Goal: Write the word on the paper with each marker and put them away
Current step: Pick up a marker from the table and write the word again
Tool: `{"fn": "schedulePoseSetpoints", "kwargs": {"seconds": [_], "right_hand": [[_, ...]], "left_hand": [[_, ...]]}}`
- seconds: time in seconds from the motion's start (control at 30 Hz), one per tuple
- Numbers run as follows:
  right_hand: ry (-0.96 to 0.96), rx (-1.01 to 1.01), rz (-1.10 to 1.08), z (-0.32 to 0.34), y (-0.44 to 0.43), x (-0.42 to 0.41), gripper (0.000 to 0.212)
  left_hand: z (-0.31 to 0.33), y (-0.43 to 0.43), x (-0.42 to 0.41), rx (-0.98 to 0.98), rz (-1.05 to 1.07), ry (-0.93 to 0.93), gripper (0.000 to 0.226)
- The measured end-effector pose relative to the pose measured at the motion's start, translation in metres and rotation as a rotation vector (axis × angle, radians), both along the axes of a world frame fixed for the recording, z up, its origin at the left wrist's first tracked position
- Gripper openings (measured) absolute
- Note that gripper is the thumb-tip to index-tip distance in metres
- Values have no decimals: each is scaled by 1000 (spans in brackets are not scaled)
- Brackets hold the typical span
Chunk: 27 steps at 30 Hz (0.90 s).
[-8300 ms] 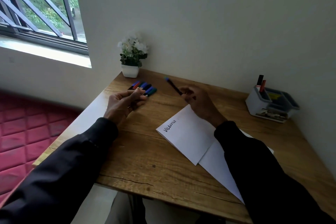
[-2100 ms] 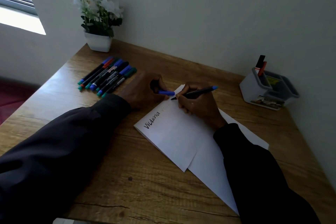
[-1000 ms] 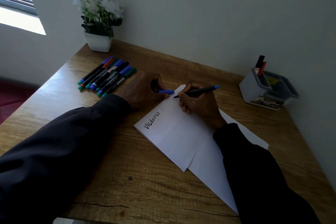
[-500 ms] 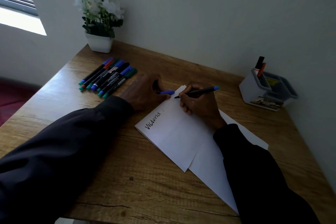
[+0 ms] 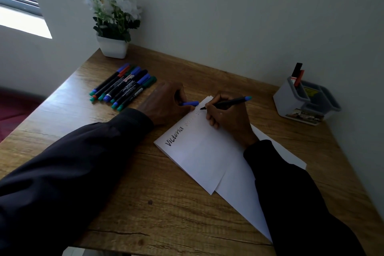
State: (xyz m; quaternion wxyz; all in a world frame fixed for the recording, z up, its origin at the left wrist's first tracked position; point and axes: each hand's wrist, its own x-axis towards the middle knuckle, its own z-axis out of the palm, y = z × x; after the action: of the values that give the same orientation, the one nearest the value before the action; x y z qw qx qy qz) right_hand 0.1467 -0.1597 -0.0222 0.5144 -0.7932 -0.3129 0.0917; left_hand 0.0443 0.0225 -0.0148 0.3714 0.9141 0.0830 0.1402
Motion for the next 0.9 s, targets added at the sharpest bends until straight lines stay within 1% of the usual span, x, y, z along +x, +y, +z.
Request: {"fn": "schedulePoseSetpoints", "kwargs": {"seconds": [0.2, 0.4, 0.53, 0.77, 0.9], "right_hand": [[-6, -45, -39, 2, 0, 0, 16], [4, 6, -36, 1, 0, -1, 18], [-9, -6, -1, 1, -1, 0, 17], [-27, 18, -27, -2, -1, 3, 15], [0, 8, -42, -2, 0, 4, 14]], "left_hand": [[-2, 1, 2, 14, -7, 18, 19], [-4, 2, 3, -4, -9, 15, 20], [-4, 2, 3, -11, -10, 19, 21], [-4, 1, 3, -11, -12, 13, 19], [-3, 1, 2, -16, -12, 18, 20]]}}
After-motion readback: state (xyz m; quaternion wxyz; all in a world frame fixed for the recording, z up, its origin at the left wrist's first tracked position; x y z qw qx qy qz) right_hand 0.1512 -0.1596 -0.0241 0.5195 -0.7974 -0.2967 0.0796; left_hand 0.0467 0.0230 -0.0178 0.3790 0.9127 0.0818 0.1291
